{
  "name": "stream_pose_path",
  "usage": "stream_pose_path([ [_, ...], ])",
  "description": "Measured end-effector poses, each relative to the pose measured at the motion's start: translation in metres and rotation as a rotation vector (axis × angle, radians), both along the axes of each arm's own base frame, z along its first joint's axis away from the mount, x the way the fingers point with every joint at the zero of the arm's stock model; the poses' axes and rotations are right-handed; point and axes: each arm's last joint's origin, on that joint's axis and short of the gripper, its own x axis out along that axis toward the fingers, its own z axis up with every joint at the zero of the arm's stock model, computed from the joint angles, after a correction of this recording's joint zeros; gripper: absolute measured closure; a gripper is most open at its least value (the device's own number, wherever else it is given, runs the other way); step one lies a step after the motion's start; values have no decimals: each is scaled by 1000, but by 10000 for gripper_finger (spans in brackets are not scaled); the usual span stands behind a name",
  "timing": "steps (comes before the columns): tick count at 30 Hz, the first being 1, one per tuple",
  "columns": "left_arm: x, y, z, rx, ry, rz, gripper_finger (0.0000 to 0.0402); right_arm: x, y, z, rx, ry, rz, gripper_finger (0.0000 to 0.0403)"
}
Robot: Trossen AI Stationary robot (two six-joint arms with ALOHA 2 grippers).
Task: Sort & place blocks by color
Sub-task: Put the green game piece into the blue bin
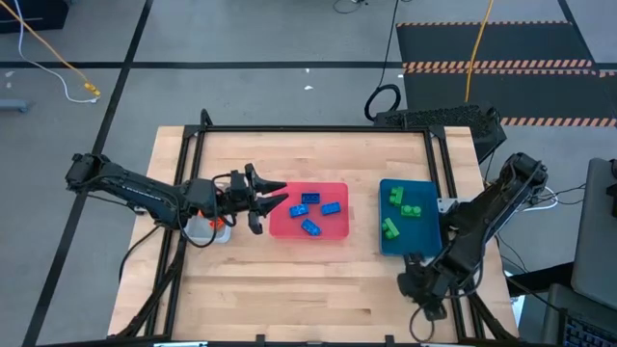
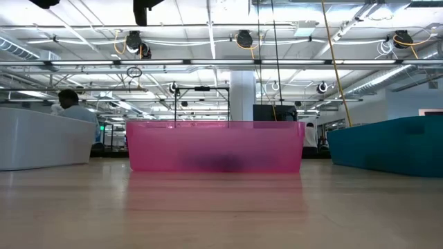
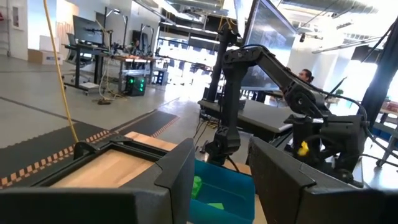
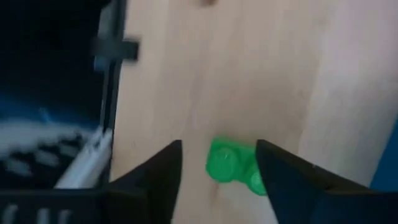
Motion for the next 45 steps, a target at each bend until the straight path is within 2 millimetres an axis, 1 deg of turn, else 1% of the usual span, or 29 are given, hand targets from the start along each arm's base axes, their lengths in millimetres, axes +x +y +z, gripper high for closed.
stream_pose_path([
  [3,0,0,0,2,0,0,250,-7,6,-1,-33,-59,207,168],
  [6,0,0,0,2,0,1,250,-10,11,-3,-71,-123,414,148],
  [12,0,0,0,1,-1,2,250,-8,16,-18,-168,-144,675,144],
  [19,0,0,0,2,0,2,250,-9,14,-41,-294,-31,909,146],
  [24,0,0,0,11,1,4,250,-4,17,-46,-343,-81,948,146],
  [34,0,0,0,6,0,4,250,-1,18,-46,-378,-136,937,147],
  [41,0,0,0,5,0,4,250,-2,16,-57,-380,-172,929,147],
  [45,0,0,0,6,0,4,250,-1,17,-58,-365,-200,912,162],
])
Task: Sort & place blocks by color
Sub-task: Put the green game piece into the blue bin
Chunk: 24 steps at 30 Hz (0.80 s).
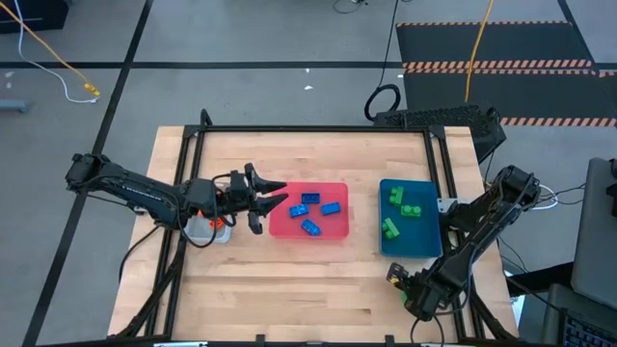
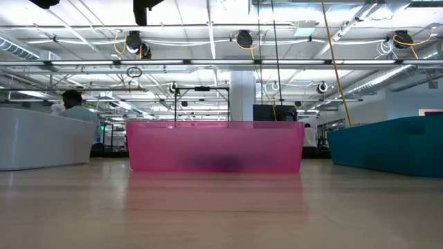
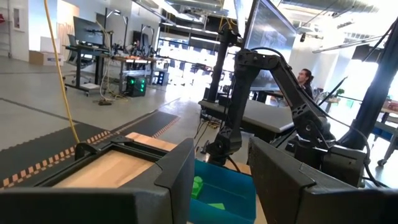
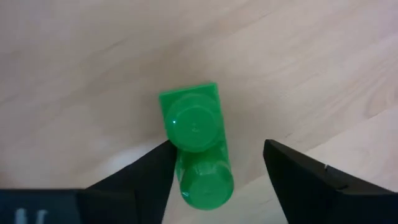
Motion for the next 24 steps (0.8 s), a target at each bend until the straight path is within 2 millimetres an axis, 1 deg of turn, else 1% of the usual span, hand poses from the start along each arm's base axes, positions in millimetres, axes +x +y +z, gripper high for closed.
stream_pose_path([
  [3,0,0,0,1,0,0,250,0,0,0,7,3,-34,197],
  [10,0,0,0,-4,-1,-1,250,2,2,0,40,-1,-109,323],
  [11,0,0,0,-4,-1,-1,250,2,3,0,51,-12,-109,333],
  [14,0,0,0,-4,-1,-1,250,6,8,1,102,-47,-104,333],
  [18,0,0,0,-4,1,-1,250,12,11,7,122,-67,-112,333],
  [20,0,0,0,-4,2,-1,250,17,12,15,106,-98,-131,334],
  [24,0,0,0,-10,3,-3,250,26,8,47,8,-196,-182,331],
])
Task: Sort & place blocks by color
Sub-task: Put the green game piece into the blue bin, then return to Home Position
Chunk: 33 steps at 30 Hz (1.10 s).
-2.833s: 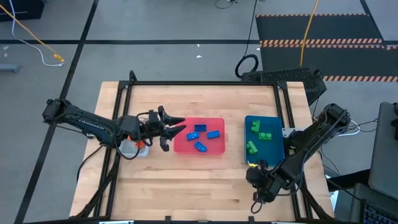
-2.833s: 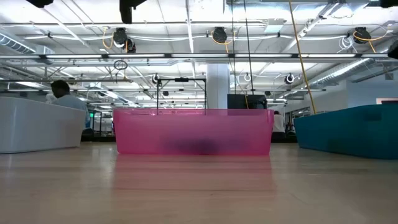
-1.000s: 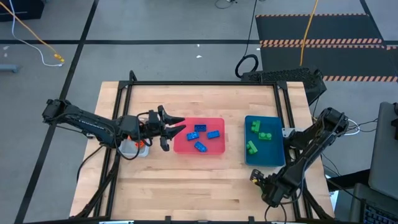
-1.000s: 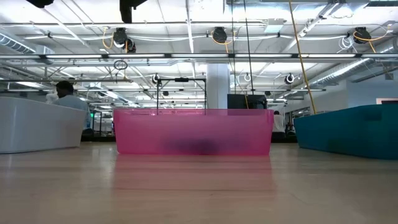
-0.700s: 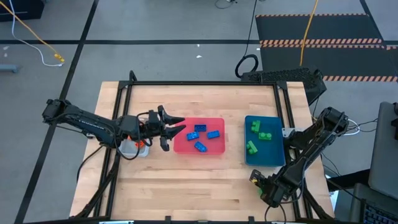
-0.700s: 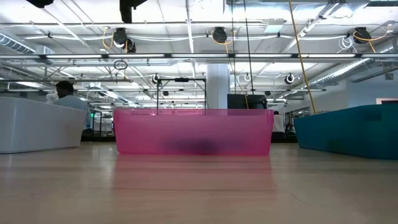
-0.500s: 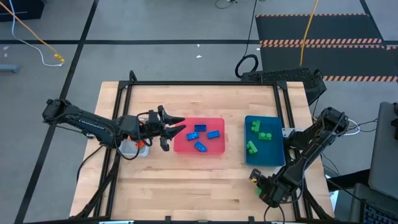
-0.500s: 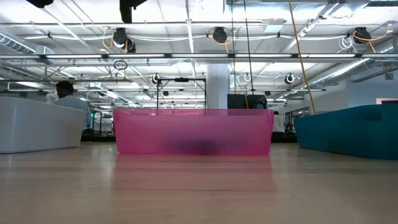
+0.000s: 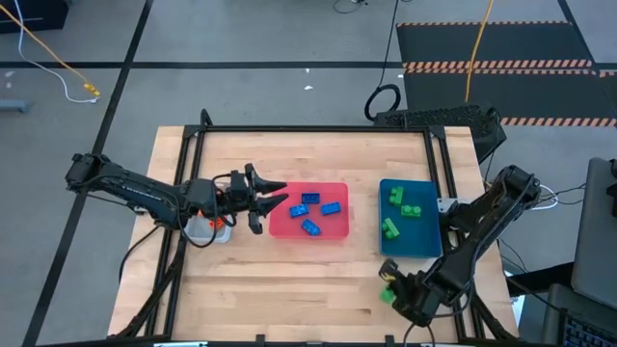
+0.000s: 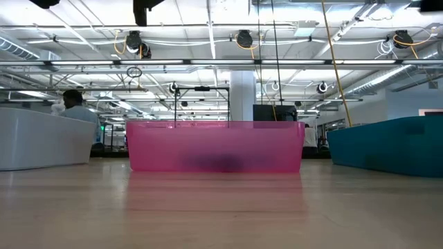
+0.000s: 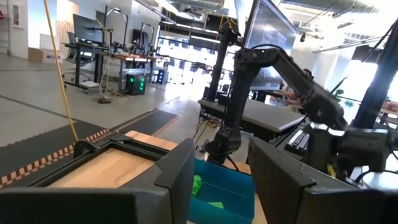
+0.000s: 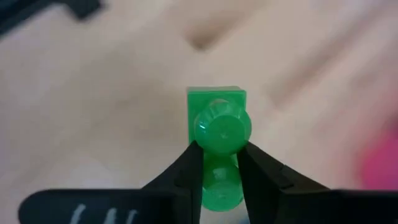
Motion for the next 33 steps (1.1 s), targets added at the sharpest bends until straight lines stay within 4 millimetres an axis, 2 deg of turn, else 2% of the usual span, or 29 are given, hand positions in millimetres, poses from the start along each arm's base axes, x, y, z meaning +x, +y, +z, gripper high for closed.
stream_pose_path([
  [3,0,0,0,-1,2,-2,250,3,-10,26,-86,-39,-58,329],
  [6,0,-1,0,-2,1,-3,250,0,-29,45,-158,-6,-164,332],
  [12,0,-1,0,2,2,-3,250,-24,-75,57,-269,138,-511,329],
  [16,0,-1,0,5,3,-2,250,-37,-93,54,-197,165,-734,328],
  [20,0,-1,0,6,3,-2,250,-44,-101,47,-105,126,-831,312],
  [25,0,-1,0,6,3,-2,250,-48,-107,42,-30,91,-921,244],
  [29,0,-1,0,4,3,-2,250,-54,-113,35,-49,76,-1009,186],
  [33,0,-1,0,2,3,-3,250,-58,-116,30,-51,74,-1058,152],
])
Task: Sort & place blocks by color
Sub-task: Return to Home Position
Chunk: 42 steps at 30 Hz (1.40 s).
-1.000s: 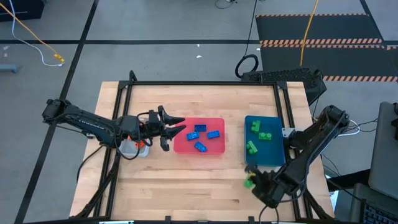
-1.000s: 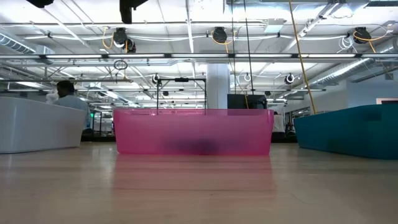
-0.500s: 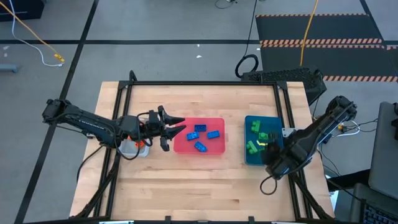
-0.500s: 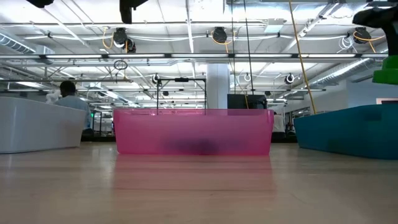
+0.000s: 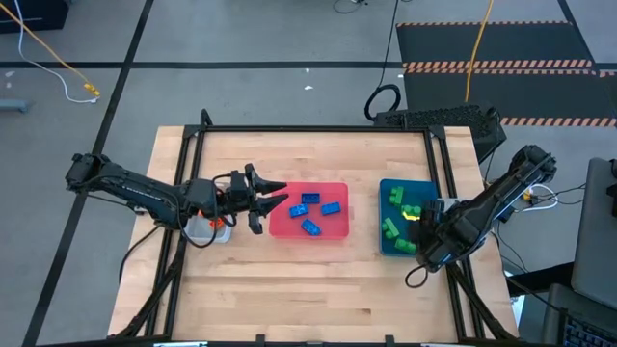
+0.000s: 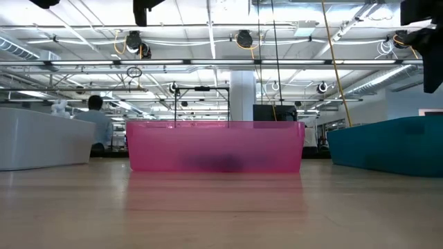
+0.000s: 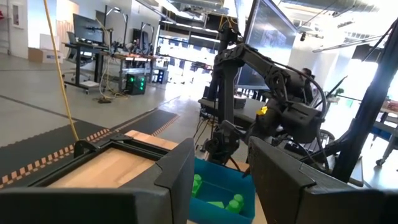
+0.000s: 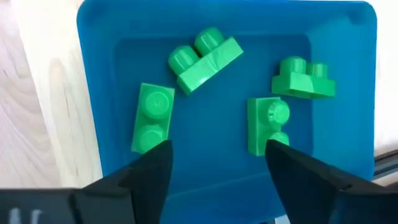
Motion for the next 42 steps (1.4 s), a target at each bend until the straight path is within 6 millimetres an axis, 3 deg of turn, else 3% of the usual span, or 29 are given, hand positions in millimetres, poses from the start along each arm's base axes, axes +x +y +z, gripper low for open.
stream_pose_path([
  [6,0,0,0,6,2,1,250,3,0,3,-5,-125,-1,148],
  [13,0,0,-1,7,9,1,250,11,0,19,-12,-410,85,173],
  [20,0,0,-1,24,12,3,250,23,-4,35,-6,-589,149,198],
  [26,0,0,-1,22,11,3,250,47,-11,42,76,-649,217,213],
  [34,0,0,-1,50,20,7,250,78,-44,38,102,-627,192,227],
  [42,0,0,-4,72,59,19,250,84,-57,41,73,-656,199,239],
])
